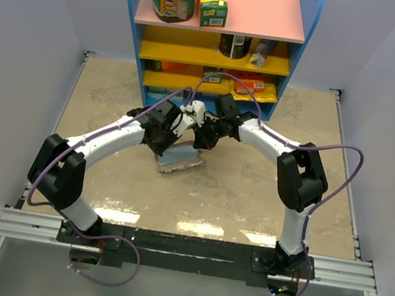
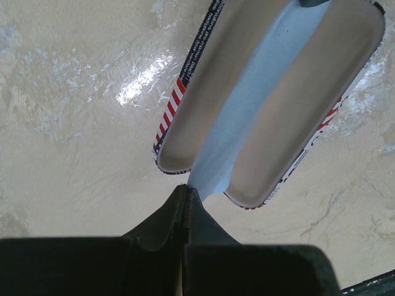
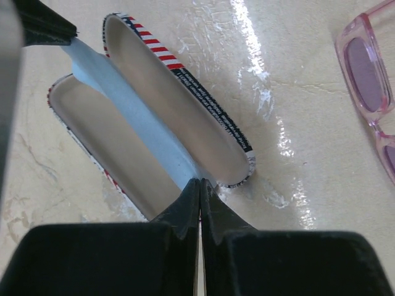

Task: Organize the sunglasses
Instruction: Place the folded cleaning cloth in the sunglasses case.

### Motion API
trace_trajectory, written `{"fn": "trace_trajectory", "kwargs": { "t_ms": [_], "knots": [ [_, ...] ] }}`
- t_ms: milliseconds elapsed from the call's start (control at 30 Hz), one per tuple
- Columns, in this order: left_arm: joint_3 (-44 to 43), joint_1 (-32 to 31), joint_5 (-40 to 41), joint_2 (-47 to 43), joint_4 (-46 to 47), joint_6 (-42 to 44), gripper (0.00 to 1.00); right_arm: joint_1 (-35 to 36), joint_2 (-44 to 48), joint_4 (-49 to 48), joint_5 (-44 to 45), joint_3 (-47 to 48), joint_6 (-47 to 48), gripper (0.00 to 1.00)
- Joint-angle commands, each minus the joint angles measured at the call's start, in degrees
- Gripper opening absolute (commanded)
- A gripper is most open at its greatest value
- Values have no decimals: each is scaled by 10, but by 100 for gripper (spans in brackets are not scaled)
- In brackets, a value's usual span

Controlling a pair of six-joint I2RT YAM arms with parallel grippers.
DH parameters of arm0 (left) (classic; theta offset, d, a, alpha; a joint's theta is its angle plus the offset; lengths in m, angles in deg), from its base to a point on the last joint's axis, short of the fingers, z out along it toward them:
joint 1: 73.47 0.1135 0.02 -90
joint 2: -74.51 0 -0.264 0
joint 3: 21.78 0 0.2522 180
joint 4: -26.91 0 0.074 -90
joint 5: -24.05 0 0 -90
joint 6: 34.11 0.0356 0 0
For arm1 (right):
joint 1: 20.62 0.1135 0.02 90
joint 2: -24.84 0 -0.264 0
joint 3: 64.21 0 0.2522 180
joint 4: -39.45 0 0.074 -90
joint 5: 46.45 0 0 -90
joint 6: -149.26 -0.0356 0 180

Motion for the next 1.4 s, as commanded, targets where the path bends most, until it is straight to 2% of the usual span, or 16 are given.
{"fn": "trace_trajectory", "kwargs": {
  "t_ms": [0,500,1367],
  "knots": [
    [-14,-20,-30,15,42,44,0,31,-21,-31,31,31,7,0],
    [-13,-11,8,40,61,47,0,33,-36,-76,57,35,-5,0],
    [-4,-8,12,48,67,52,0,44,-45,-109,58,43,-24,1]
  ]
}}
